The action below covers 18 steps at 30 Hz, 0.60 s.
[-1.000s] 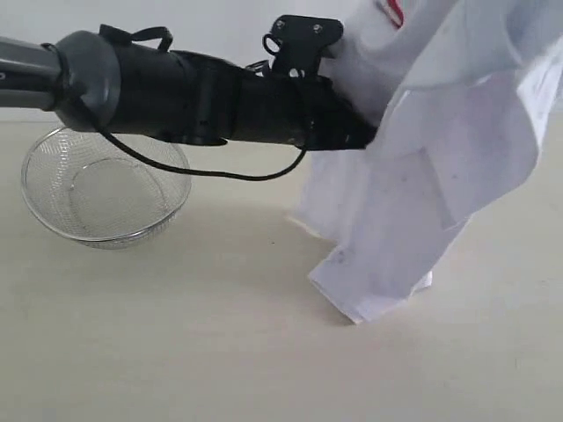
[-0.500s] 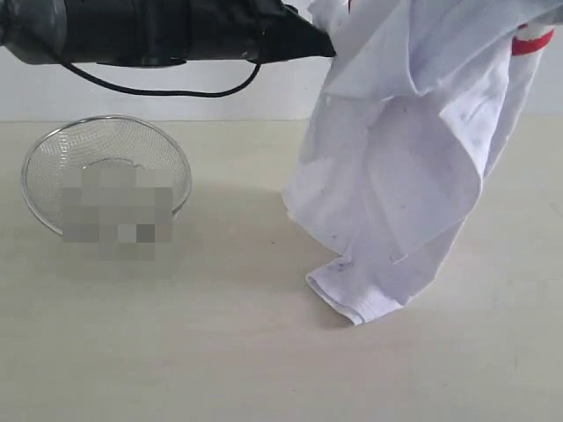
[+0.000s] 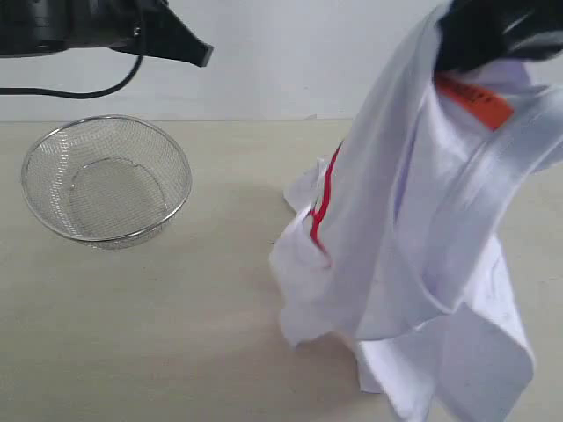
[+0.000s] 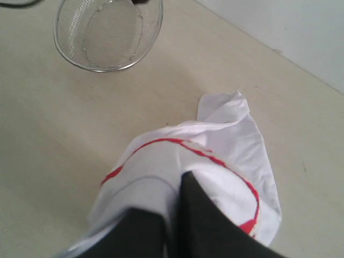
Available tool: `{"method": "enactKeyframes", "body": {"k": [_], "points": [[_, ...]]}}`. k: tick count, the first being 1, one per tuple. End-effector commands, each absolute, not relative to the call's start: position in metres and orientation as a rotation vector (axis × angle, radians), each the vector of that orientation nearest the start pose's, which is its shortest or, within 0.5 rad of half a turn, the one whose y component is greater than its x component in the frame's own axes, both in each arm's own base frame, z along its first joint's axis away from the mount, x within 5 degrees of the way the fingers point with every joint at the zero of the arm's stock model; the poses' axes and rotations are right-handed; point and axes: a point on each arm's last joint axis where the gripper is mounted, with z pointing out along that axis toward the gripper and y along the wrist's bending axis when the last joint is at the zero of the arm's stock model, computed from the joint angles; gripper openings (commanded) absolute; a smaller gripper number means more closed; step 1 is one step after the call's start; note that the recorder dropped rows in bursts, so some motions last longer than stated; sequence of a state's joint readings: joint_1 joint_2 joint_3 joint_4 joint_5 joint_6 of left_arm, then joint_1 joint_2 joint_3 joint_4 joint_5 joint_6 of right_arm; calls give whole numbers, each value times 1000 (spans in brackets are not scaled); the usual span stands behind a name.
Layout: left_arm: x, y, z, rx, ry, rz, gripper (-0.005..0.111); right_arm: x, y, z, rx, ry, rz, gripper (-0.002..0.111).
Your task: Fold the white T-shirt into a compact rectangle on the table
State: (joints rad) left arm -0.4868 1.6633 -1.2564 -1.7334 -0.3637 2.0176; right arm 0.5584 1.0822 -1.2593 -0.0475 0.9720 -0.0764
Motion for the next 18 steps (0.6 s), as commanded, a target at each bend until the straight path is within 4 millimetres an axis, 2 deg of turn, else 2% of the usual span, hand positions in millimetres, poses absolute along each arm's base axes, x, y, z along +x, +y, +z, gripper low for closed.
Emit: {"method": "enactKeyframes", "body": {"k": [1,2,3,4,5,6,7,11,12,13,14,15,16,17,18], "points": [[314,-125,327,443,1859,200,4,193,133,387,-742,2152,393,0],[308,-122,325,444,1863,201,4,194,137,380,-772,2158,433,0],[294,-115,326,442,1860,201,4,198,146,363,-815,2174,487,0],[289,-112,326,442,1860,201,4,202,149,354,-814,2189,492,0],[279,-107,324,436,1863,193,4,211,154,333,-833,2219,483,0],[275,-105,324,422,1865,181,4,214,157,324,-852,2240,489,0],[267,-103,319,429,1872,150,4,220,166,305,-916,2281,528,0],[255,-102,310,464,1881,103,4,240,190,260,-1070,2288,638,3],[251,-102,310,456,1881,66,4,246,195,241,-1116,2325,628,15],[247,-102,309,465,1875,42,4,251,197,231,-1118,2352,622,27],[243,-102,309,462,1874,20,4,255,198,226,-1109,2360,613,49],[239,-101,308,452,1876,6,4,257,199,227,-1092,2347,602,61],[232,-100,304,458,1882,-1,4,261,198,232,-1001,2336,595,88],[229,-98,301,460,1887,0,4,261,198,236,-969,2339,593,96],[224,-96,297,438,1901,-15,4,262,196,248,-959,2333,569,103]]}}
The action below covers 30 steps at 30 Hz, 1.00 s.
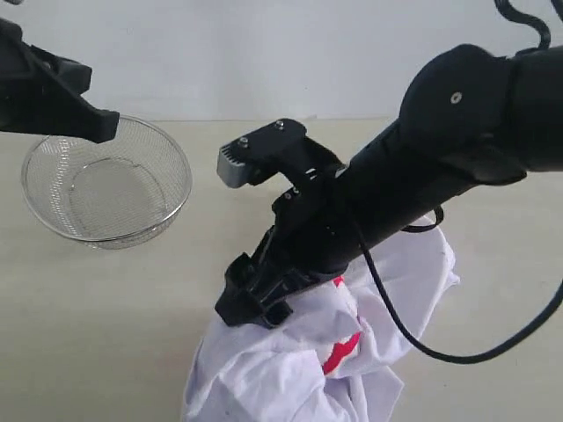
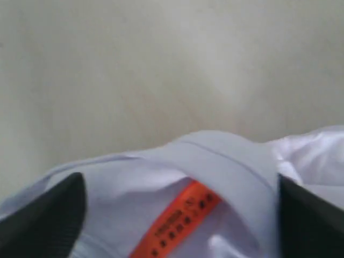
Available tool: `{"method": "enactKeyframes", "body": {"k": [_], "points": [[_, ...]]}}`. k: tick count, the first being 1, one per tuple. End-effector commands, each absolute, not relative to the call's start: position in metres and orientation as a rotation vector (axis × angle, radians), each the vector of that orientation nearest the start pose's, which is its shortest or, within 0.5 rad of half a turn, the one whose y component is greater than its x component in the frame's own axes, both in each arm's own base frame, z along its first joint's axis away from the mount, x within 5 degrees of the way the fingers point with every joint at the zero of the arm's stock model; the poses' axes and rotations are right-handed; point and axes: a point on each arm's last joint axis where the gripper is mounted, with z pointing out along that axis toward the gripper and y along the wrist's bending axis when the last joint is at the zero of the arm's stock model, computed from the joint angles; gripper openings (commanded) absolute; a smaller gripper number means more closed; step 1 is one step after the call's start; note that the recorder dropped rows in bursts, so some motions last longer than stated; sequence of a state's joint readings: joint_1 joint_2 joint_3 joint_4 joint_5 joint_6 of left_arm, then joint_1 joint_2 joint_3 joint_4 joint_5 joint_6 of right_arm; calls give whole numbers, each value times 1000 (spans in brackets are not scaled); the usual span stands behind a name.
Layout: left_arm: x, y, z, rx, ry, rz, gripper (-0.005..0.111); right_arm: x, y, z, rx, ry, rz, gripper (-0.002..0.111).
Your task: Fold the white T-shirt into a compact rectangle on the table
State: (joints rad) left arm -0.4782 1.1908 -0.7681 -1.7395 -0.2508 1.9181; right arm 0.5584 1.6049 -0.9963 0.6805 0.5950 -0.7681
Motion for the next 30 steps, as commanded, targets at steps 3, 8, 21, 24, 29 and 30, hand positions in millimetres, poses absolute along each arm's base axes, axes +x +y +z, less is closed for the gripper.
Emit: {"method": "enactKeyframes", "body": {"k": [3,8,21,24,29,30], "points": [[217,-92,286,419,1933,-28,4,257,196,270,-984,2372,589,103],[216,-91,283,414,1944,-31,4,241,195,283,-1059,2541,709,103],[186,-121,244,535,2038,-586,4,302,158,269,-932,2323,-246,4],[189,-120,238,509,2078,-564,4,304,161,265,-895,2354,-206,8],[193,-118,231,487,2115,-505,4,285,176,269,-933,2431,109,12],[194,-118,230,487,2120,-504,4,281,179,272,-976,2414,175,17]]}}
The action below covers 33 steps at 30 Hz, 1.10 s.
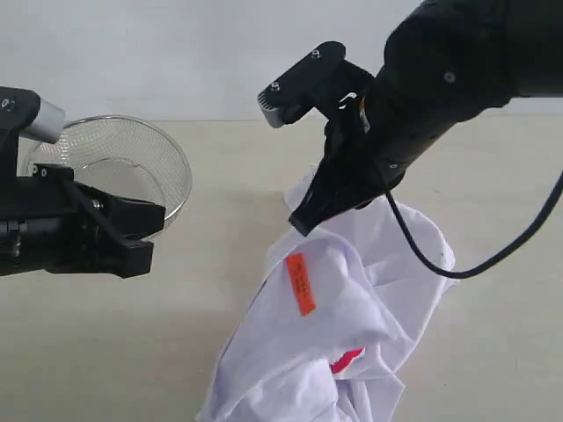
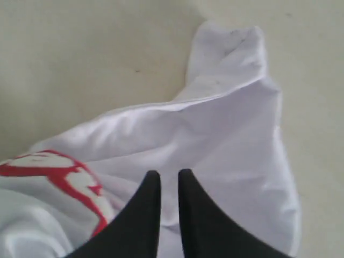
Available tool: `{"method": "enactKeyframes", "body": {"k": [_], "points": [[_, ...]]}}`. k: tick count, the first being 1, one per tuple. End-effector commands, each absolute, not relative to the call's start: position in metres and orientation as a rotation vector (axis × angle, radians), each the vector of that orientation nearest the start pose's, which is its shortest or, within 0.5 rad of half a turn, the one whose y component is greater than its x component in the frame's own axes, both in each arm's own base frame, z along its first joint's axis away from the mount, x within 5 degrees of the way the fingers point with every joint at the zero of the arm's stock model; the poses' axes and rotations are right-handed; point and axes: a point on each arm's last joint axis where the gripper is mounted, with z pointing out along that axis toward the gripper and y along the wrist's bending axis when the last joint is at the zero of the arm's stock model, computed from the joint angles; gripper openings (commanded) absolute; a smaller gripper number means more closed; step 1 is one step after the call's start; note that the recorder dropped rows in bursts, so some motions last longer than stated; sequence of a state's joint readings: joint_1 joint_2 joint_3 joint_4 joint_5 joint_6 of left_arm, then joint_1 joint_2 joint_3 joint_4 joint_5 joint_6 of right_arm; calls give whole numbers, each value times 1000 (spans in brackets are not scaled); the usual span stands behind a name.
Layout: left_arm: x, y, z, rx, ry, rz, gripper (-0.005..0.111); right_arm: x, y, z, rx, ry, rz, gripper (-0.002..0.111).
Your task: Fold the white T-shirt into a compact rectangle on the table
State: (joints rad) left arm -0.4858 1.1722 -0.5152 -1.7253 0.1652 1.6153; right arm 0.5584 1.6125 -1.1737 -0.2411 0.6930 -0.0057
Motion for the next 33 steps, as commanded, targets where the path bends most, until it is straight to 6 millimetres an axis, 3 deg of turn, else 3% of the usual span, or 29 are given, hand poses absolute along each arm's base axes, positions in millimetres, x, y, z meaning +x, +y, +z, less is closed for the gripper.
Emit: {"method": "enactKeyframes", "body": {"k": [1,3,5,7,10,11,16,18,27,33], "points": [[194,-118,230,488,2120,-504,4,279,183,274,-993,2400,232,23],[194,-120,229,493,2123,-521,4,279,184,284,-1013,2340,242,40],[192,-123,230,509,2117,-567,4,284,183,288,-1011,2293,198,43],[190,-126,231,537,2106,-621,4,289,177,292,-1011,2270,92,32],[186,-131,232,557,2102,-698,4,302,158,290,-959,2284,-71,0],[185,-131,232,571,2102,-707,4,308,151,287,-951,2297,-108,0],[174,-138,229,687,2149,-822,4,342,114,255,-897,2386,-204,0],[169,-140,226,749,2174,-865,4,351,107,242,-902,2406,-216,0],[165,-155,198,885,2296,-1086,4,374,113,183,-1002,2453,-211,0],[162,-162,192,921,2287,-1238,4,395,119,153,-1051,2505,-222,0]]}}
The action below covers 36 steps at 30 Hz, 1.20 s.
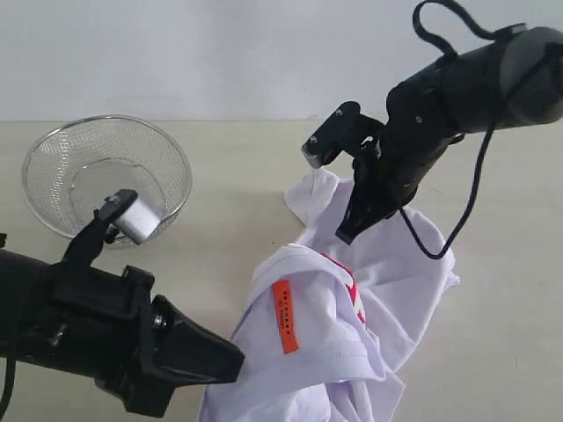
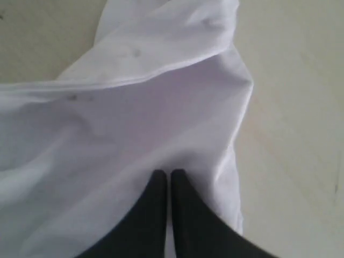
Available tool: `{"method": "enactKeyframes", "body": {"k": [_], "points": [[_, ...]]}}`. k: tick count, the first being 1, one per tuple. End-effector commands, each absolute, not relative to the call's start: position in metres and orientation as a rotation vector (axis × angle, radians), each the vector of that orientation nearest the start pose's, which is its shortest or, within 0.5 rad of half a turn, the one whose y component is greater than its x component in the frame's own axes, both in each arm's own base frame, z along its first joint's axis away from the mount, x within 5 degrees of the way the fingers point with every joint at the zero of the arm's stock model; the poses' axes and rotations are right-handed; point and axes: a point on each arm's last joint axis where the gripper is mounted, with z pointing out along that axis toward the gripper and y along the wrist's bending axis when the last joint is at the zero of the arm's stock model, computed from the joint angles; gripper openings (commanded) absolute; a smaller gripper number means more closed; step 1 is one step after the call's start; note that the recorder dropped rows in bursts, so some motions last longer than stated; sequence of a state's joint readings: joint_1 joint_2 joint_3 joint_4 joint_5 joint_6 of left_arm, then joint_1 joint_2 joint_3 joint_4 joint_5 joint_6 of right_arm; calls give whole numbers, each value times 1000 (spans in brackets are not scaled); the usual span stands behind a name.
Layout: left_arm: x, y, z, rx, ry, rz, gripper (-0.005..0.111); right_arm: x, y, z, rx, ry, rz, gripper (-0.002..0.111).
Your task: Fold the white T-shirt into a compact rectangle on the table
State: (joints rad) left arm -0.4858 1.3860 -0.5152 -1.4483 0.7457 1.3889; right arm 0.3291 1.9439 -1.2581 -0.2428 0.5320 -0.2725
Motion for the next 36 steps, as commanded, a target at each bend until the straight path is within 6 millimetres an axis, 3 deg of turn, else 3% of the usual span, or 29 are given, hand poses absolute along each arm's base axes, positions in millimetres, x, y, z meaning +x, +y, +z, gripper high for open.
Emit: {"method": "enactKeyframes", "body": {"k": [1,6,11,16,23,31,36], "points": [[161,-163,191,929,2289,-1264,4,397,119,150,-1062,2517,-226,0],[164,-165,178,912,2355,-1287,4,409,122,139,-1069,2557,-235,0],[176,-168,142,845,2506,-1143,4,409,119,135,-1113,2597,-283,0],[183,-186,121,850,2444,-1188,4,407,113,133,-1097,2654,-291,0],[199,-202,90,839,2544,-1184,4,403,112,132,-1095,2709,-286,0],[218,-186,73,753,2659,-763,4,394,107,130,-1117,2808,-309,0],[241,-184,79,704,2624,-620,4,379,101,123,-1147,2909,-322,0]]}}
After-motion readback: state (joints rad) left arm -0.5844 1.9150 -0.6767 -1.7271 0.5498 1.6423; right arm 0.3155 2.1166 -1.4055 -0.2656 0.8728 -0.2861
